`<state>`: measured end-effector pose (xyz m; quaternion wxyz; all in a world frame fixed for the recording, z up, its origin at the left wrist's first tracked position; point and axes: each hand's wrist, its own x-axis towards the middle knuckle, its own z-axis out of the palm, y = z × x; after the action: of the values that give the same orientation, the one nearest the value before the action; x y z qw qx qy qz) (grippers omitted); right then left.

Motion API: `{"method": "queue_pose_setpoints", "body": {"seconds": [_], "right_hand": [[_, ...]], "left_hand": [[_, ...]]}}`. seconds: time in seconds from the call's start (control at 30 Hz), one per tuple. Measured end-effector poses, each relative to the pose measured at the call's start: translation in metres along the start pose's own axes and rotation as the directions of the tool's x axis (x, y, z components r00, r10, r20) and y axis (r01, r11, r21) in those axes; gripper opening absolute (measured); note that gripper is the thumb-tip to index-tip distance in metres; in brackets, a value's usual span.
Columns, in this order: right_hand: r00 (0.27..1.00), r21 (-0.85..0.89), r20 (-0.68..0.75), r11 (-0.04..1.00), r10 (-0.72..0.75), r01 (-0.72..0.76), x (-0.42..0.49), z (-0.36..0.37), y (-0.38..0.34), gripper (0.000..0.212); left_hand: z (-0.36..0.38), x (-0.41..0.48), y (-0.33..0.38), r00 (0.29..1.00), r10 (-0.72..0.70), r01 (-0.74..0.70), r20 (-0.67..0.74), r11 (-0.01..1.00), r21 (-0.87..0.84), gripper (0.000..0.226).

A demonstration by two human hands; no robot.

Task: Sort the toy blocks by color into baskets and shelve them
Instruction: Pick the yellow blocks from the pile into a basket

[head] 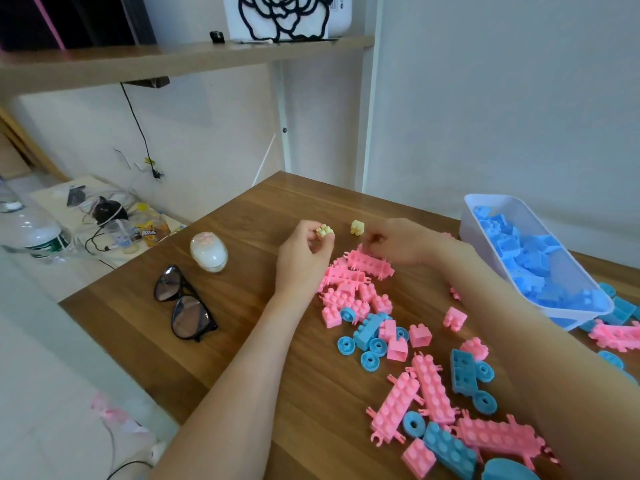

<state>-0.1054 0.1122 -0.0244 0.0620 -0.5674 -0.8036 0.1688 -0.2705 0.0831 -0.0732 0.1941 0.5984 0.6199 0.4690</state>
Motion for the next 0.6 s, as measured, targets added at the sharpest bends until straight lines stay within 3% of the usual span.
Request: {"method": "queue_pose_setpoints", "body": {"seconds": [0.13, 0.23, 0.37, 0.5, 0.6], "right_hand": [[0.968, 0.073, -0.245, 0.997, 0.050, -0.033, 0.014, 0.006, -0.010, 0.021], [0.982, -0.055, -0.181, 0.996, 0.060, -0.071, 0.028, 0.014, -0.013, 0.054], [0.991, -0.235, -0.105, 0.966, 0.084, -0.107, 0.041, 0.014, -0.008, 0.037], [0.981, -0.220, -0.183, 0.971, 0.059, -0.099, 0.032, 0.013, -0.011, 0.024], [0.965, -0.253, -0.260, 0.963, 0.025, -0.093, 0.009, 0.006, -0.015, 0.028]], "left_hand": [[0.000, -0.001, 0.001, 1.000, -0.007, 0.007, -0.024, 1.000, 0.012, 0.022], [-0.001, -0.002, 0.001, 0.999, 0.002, -0.002, -0.044, 1.000, 0.015, 0.021], [-0.003, -0.003, 0.004, 0.999, 0.030, -0.030, -0.023, 1.000, -0.004, 0.018], [-0.005, -0.007, 0.005, 0.996, 0.085, -0.085, 0.001, 0.996, 0.006, 0.014], [-0.009, -0.013, 0.011, 0.989, 0.144, -0.144, 0.026, 0.989, 0.025, 0.017]]}}
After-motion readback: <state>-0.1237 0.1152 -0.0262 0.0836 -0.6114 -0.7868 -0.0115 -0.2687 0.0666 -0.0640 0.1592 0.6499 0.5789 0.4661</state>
